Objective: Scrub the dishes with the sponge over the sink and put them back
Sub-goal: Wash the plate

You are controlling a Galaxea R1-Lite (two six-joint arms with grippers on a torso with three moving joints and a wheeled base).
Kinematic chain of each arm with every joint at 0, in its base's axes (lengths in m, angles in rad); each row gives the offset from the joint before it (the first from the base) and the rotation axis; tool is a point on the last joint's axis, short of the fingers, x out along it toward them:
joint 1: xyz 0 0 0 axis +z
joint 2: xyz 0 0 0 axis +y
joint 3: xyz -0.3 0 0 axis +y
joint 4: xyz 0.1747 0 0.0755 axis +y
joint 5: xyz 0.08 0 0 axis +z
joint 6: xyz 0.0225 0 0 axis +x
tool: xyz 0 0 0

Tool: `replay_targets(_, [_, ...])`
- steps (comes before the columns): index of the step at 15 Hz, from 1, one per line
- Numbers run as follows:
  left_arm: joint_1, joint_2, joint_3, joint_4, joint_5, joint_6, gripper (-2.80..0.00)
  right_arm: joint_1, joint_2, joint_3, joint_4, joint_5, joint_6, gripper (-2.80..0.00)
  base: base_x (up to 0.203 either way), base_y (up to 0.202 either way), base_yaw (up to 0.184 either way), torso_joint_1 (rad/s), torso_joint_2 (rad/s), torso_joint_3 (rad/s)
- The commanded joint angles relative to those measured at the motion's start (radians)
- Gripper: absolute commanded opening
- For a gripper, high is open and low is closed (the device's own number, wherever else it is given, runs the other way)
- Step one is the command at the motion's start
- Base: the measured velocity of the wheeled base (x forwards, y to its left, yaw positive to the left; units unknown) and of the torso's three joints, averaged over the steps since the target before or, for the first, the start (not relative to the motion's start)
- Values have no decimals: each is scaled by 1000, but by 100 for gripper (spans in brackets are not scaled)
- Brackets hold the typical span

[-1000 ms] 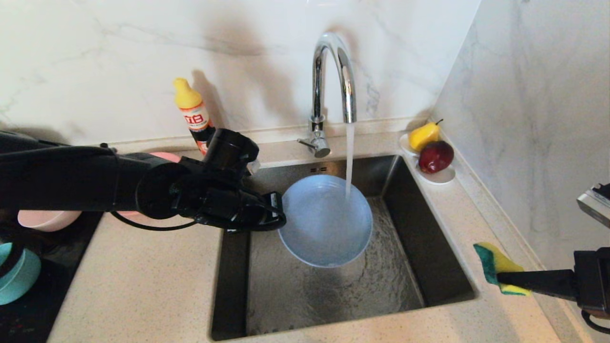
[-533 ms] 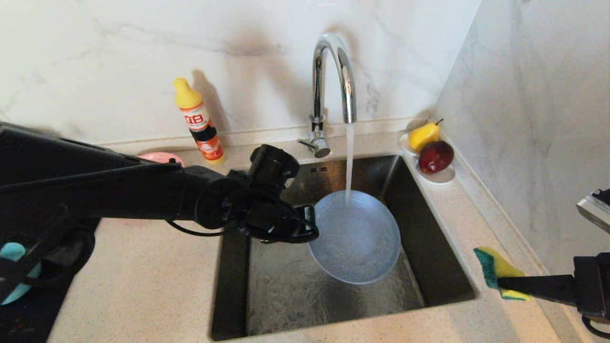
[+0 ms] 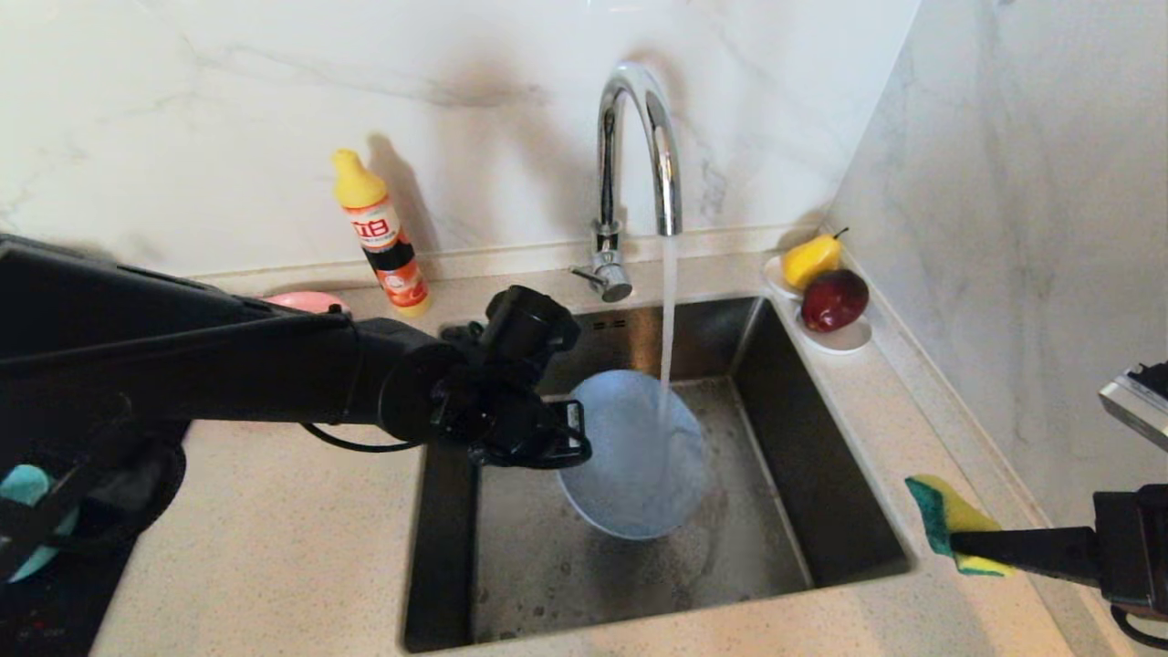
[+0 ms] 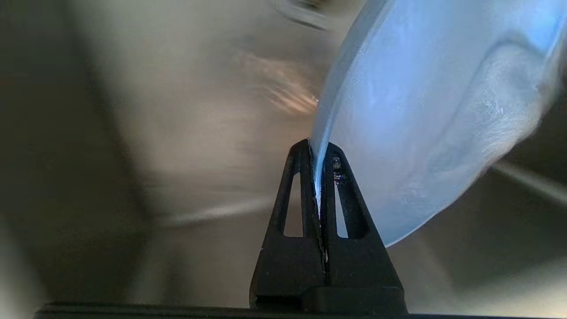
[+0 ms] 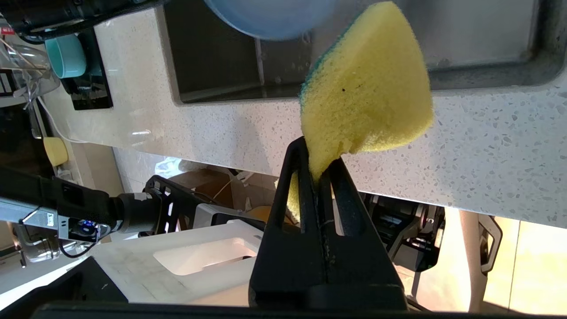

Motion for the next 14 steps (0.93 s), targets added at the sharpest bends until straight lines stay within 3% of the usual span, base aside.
replay_targets(1, [39, -40, 24, 14, 108, 29, -280, 0, 4, 7, 1, 3, 1, -280, 0, 0, 0, 0, 0, 0])
replay_targets(5, [107, -59, 62, 3, 359, 117, -280, 2, 18, 14, 1, 3, 0, -280, 0, 0, 0, 0, 0, 0])
replay_targets(6, [113, -64, 63, 3, 386, 122, -280, 2, 20, 13, 0, 3, 0, -280, 0, 0, 0, 0, 0, 0])
replay_targets(11, [113, -146, 64, 4, 398, 130, -280, 2, 21, 14, 2, 3, 0, -280, 0, 0, 0, 0, 0, 0])
replay_targets(14, [113, -275, 106, 6, 369, 127, -280, 17, 5, -9, 2, 26, 0, -280, 0, 0, 0, 0, 0, 0])
